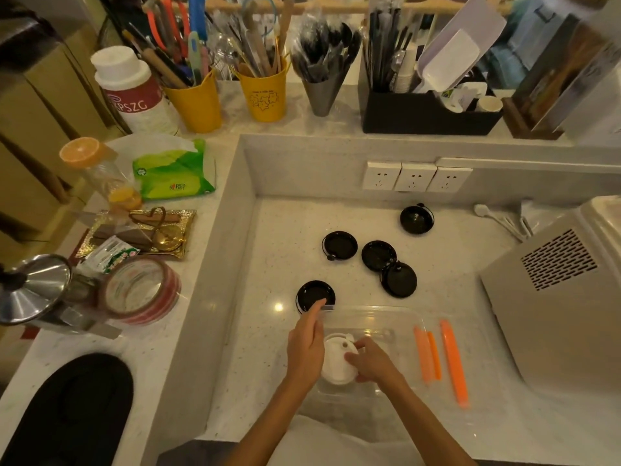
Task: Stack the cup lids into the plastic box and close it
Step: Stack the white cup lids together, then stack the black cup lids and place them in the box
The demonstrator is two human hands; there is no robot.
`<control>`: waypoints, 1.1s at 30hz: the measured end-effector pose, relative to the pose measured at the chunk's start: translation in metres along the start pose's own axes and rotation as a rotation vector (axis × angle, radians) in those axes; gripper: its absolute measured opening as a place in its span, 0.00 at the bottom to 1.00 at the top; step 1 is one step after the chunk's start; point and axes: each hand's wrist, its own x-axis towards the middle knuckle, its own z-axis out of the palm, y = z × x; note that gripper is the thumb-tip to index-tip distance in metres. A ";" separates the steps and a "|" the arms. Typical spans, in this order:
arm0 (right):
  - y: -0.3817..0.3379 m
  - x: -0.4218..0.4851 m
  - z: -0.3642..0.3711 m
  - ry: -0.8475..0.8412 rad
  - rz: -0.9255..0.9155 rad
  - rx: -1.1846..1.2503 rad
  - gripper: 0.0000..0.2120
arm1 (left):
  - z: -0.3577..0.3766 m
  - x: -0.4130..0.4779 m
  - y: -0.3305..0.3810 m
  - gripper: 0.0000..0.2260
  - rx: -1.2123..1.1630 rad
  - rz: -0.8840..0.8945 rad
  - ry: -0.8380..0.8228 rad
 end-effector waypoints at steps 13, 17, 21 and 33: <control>-0.033 -0.037 -0.059 0.040 -0.127 -0.095 0.08 | -0.009 0.012 0.000 0.15 -0.216 -0.172 0.055; -0.086 -0.026 -0.101 0.164 -0.328 -0.006 0.06 | -0.031 0.046 0.000 0.16 -0.170 -0.414 0.163; -0.126 0.027 -0.090 0.073 -0.273 -0.231 0.13 | -0.035 0.083 0.005 0.10 -0.173 -0.761 -0.015; -0.134 0.039 -0.066 -0.171 -0.283 0.499 0.22 | -0.032 0.104 0.006 0.17 -0.862 -0.573 -0.009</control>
